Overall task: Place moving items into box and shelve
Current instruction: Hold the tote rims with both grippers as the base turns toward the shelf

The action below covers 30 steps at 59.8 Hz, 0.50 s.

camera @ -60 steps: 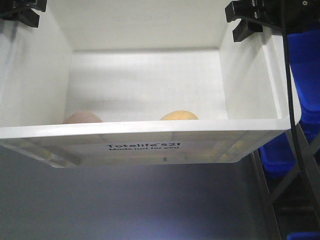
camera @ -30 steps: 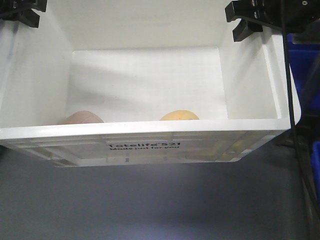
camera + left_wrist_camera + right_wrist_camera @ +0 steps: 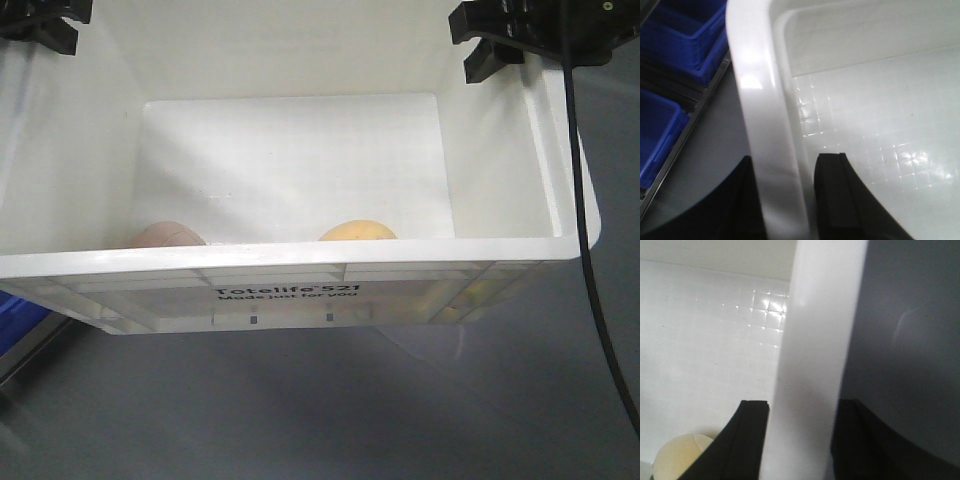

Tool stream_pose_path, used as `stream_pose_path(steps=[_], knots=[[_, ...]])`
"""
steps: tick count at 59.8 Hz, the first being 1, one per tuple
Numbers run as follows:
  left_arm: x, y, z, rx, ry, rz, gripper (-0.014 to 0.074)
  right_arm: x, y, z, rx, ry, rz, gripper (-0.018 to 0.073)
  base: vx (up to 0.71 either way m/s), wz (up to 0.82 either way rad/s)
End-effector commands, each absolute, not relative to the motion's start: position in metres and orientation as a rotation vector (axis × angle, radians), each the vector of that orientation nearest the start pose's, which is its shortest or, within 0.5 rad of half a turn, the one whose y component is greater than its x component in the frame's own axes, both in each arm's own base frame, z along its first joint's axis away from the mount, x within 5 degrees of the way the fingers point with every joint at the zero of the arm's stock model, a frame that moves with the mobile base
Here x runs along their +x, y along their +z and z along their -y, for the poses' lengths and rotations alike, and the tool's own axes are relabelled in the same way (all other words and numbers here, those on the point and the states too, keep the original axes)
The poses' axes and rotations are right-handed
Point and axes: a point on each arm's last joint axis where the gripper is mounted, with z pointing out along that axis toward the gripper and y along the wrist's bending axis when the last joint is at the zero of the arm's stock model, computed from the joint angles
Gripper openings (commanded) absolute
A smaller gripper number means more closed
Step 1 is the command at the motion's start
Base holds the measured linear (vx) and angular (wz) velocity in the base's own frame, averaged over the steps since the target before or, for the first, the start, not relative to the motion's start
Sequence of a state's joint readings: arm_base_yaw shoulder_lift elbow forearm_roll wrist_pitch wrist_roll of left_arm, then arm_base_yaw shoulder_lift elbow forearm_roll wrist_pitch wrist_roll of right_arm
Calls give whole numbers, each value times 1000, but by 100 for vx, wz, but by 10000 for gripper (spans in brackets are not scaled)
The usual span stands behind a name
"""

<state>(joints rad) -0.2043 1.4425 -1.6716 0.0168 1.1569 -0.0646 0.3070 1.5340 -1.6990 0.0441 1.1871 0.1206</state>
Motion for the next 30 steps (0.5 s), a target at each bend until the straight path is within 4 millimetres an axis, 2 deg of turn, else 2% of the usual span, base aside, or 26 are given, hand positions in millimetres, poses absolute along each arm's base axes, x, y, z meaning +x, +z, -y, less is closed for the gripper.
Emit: stream_pose_path(steps=[1,30], knots=[[275,473,55,172,-106,-2217,-7,296,448,-92,-186,227,-2334,-5,22,76],[275,473,55,172,-106,-2217,-7,296,448,-92,-186,227,-2334,-5,19,76]])
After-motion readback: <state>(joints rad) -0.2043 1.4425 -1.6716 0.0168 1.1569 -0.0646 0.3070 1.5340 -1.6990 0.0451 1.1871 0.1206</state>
